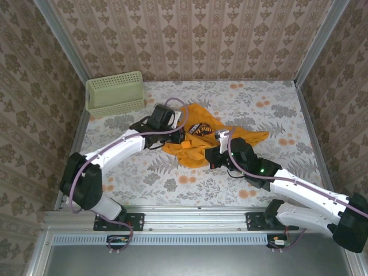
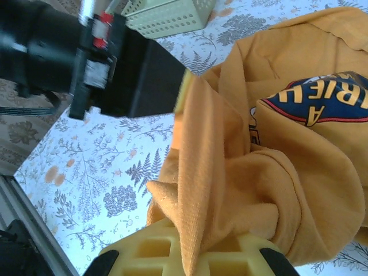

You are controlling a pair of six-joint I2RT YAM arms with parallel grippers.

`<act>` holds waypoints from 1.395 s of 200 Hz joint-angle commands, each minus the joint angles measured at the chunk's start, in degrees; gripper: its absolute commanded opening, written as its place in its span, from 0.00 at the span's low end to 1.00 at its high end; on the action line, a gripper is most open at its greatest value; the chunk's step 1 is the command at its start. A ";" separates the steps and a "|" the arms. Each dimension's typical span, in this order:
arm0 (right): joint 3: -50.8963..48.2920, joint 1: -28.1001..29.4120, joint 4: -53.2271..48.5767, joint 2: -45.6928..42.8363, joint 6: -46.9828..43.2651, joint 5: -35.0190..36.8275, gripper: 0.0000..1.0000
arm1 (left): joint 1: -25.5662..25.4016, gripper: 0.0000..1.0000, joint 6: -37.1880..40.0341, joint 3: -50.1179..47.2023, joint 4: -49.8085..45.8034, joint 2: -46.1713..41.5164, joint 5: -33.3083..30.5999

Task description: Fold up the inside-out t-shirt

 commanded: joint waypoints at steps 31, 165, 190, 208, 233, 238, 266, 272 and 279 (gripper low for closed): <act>0.34 -0.69 4.89 0.19 1.38 -2.53 0.00 | -3.04 0.53 3.86 -5.19 0.98 -8.13 -5.29; 2.60 -0.77 6.76 2.45 1.97 -10.24 0.00 | -8.38 0.49 11.59 -16.11 22.79 -13.79 13.77; 2.44 -0.73 6.05 1.94 1.92 -8.10 0.00 | -8.85 0.39 11.95 -15.81 22.04 -12.86 13.53; 2.31 -0.71 5.97 1.91 2.14 -7.30 0.00 | -9.08 0.31 11.95 -16.13 21.94 -12.99 13.64; 2.07 -0.87 6.05 1.92 2.44 -5.81 0.00 | -9.43 0.20 12.30 -16.09 21.28 -12.91 14.13; 2.04 -0.80 6.07 1.85 2.51 -5.37 0.00 | -9.43 0.17 12.22 -16.07 21.24 -12.91 14.03; 2.11 -1.19 4.84 1.47 3.01 -2.83 0.00 | -9.44 0.03 11.96 -16.07 20.74 -13.25 13.29; 2.12 -1.38 4.74 1.56 3.12 -2.73 0.00 | -9.42 0.00 11.86 -16.05 20.66 -13.42 13.10; 2.21 -1.61 4.26 1.72 3.23 -2.50 0.00 | -9.43 0.00 11.77 -15.91 20.54 -13.64 12.90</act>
